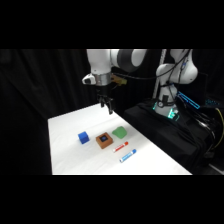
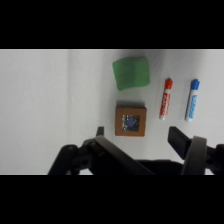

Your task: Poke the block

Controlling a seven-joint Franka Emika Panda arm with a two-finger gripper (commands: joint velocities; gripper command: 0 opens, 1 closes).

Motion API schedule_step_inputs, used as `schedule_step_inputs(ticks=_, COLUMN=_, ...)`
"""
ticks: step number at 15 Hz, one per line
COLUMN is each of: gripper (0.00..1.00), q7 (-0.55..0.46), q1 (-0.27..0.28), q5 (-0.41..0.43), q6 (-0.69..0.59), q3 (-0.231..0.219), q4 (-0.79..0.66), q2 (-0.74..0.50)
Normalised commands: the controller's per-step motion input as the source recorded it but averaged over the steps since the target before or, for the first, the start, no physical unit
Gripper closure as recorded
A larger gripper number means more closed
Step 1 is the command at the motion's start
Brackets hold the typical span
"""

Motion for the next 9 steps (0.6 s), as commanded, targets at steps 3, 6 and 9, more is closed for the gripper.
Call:
schedule_step_inputs(ticks=3, gripper=0.0, q7=0.01, q1=-0.019, q5=0.053, q6=0.03, q3=0.014, q4=0.16, q2=0.14)
schedule_step_inputs(ticks=6, gripper=0.0, q7=0.03, q1=-0.026, q5=0.115, q6=0.1, q3=0.013, q4=0.31, q2=0.22)
schedule_step_inputs(ticks=9, gripper=0.0, q7=0.02, q1=-0.034, q5=0.143, q6=0.1, q3=0.015, q4=0.3, q2=0.18)
